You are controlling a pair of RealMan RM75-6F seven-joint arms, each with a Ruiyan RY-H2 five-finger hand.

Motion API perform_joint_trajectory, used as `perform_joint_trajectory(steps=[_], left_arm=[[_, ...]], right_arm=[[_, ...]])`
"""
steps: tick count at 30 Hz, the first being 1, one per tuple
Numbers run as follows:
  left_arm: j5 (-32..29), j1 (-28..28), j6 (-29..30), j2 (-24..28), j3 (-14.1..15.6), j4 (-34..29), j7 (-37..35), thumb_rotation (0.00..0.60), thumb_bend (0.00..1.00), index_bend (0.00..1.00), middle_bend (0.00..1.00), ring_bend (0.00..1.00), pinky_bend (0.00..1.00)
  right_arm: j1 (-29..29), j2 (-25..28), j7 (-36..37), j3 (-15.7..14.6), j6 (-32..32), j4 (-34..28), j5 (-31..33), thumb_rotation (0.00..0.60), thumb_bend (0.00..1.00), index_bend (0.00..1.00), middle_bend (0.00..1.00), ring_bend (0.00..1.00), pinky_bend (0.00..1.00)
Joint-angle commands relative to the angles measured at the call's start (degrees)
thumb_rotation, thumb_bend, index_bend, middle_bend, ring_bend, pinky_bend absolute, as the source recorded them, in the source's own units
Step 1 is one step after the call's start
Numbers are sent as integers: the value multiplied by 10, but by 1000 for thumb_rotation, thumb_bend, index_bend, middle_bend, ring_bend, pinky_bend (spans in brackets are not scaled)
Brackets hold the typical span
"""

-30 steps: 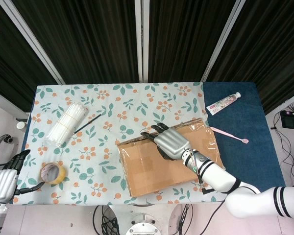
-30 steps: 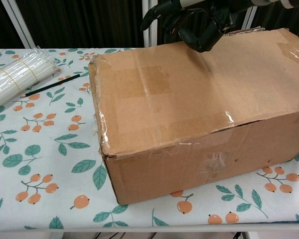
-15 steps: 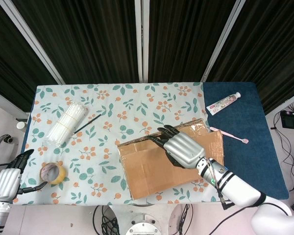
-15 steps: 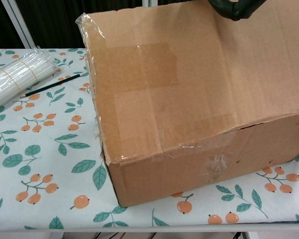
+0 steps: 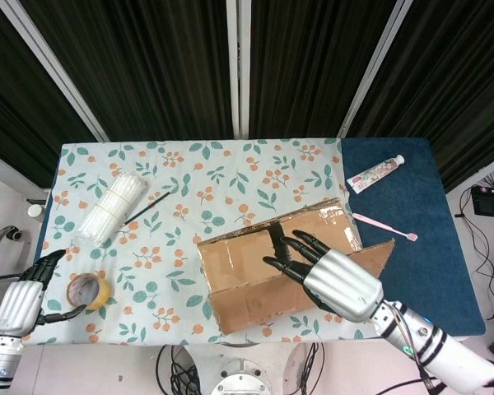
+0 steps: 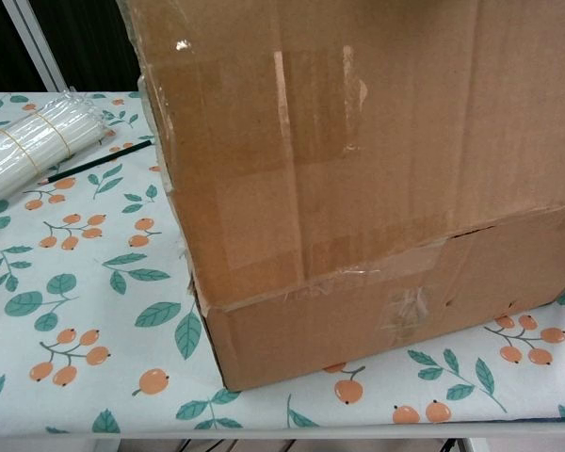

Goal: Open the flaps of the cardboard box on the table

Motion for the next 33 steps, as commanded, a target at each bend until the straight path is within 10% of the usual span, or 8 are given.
perform_joint_trajectory(steps=[1, 14, 23, 33], left_arm=[[0, 0, -2, 1, 1, -3, 3, 397, 11, 55, 93, 106, 225], [6, -5, -7, 9, 5, -18, 10, 397, 11, 55, 93, 106, 225], [7, -4, 0, 15, 2, -22, -3, 400, 11, 55, 93, 105, 225], [11, -5, -4, 5, 6, -15, -9, 399, 11, 55, 93, 106, 225]], right_arm=[[-80, 49, 26, -40, 76, -3, -96, 600, 750, 0, 380, 0, 0], [-200, 71, 52, -93, 203, 22, -239, 600, 750, 0, 498, 7, 0], [-216, 46, 90, -50, 319, 48, -252, 600, 748, 0, 430, 16, 0], [-57, -99, -46, 49, 39, 78, -39, 600, 744, 202, 203, 0, 0]])
